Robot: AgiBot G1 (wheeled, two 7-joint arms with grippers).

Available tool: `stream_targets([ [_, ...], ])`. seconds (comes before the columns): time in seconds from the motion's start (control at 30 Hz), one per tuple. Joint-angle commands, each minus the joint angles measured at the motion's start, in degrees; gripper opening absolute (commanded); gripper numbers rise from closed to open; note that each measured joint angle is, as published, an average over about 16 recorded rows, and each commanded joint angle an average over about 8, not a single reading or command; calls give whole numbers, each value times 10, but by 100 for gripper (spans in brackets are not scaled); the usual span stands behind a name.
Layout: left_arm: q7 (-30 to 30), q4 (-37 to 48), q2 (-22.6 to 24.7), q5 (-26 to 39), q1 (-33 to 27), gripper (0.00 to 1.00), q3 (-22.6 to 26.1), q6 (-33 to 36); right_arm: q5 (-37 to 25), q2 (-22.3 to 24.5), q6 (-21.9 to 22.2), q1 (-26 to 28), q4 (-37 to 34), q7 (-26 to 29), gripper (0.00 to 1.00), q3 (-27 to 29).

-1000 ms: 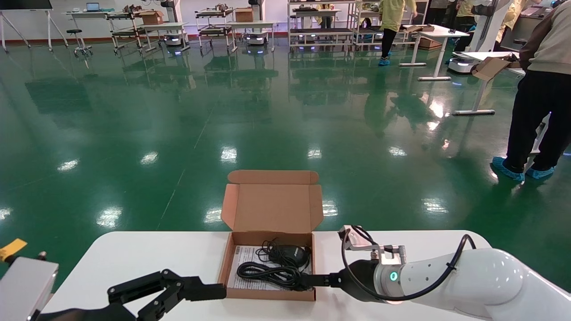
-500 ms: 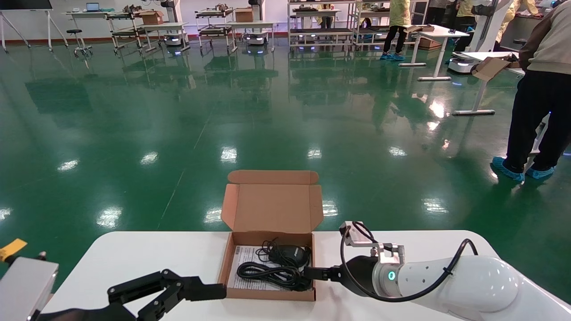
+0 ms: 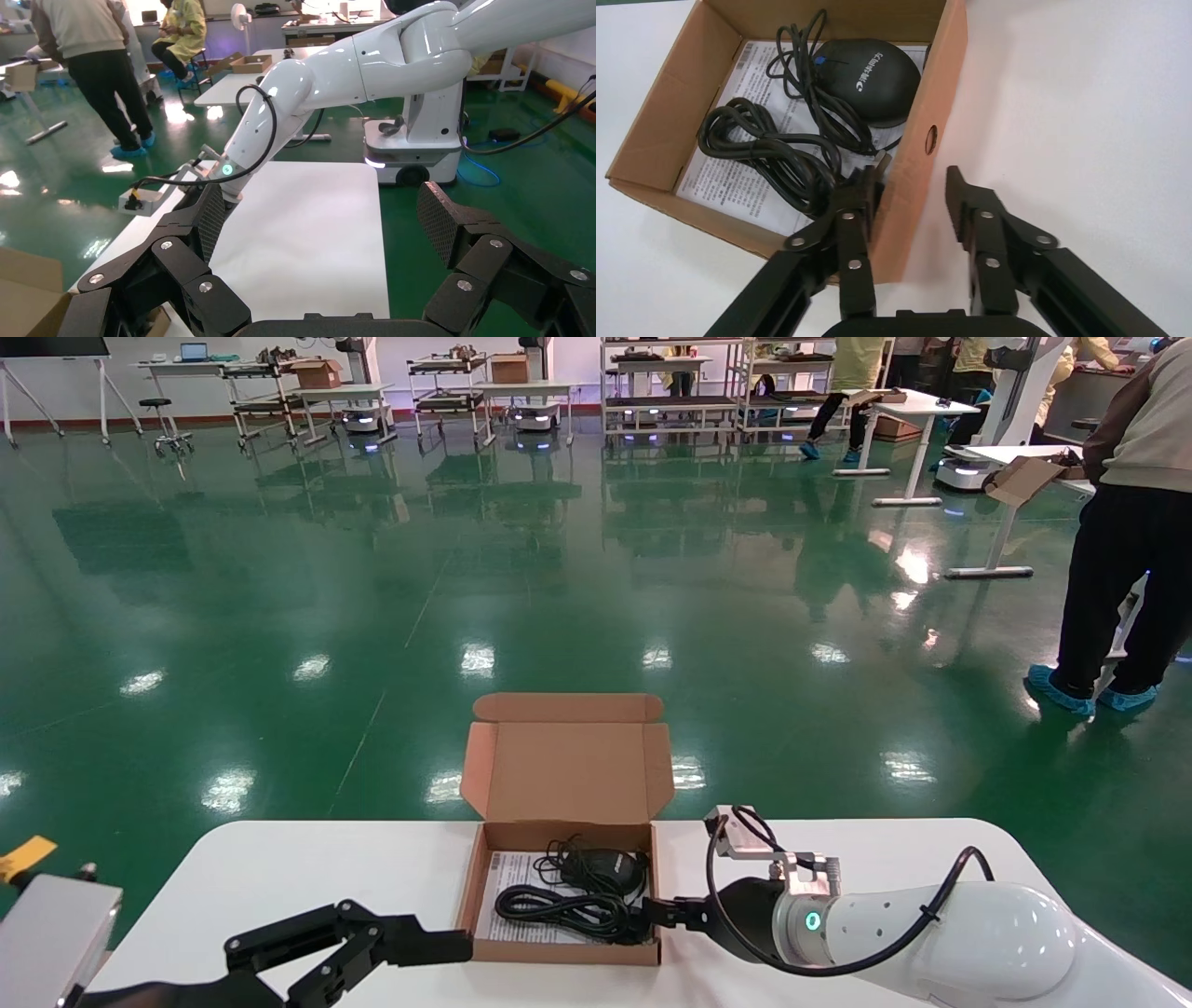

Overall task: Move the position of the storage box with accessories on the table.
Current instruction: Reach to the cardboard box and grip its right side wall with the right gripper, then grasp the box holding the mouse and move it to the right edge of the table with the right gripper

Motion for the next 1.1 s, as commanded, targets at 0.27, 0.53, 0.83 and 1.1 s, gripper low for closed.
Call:
stream_targets([
  [0.27, 0, 0, 0, 0, 0, 100, 0, 0, 7, 0, 0, -1, -1, 0, 0, -10],
  [0.53, 0, 0, 0, 0, 0, 100, 1, 0, 10, 0, -5, 1, 1, -2, 0, -21],
  [0.83, 0, 0, 0, -1, 0, 100, 1, 0, 23, 13, -34, 12, 16, -30, 0, -24],
  [1.1, 1, 0, 0, -1, 0, 100, 1, 0, 49, 51, -92, 44, 38, -70, 0, -9],
])
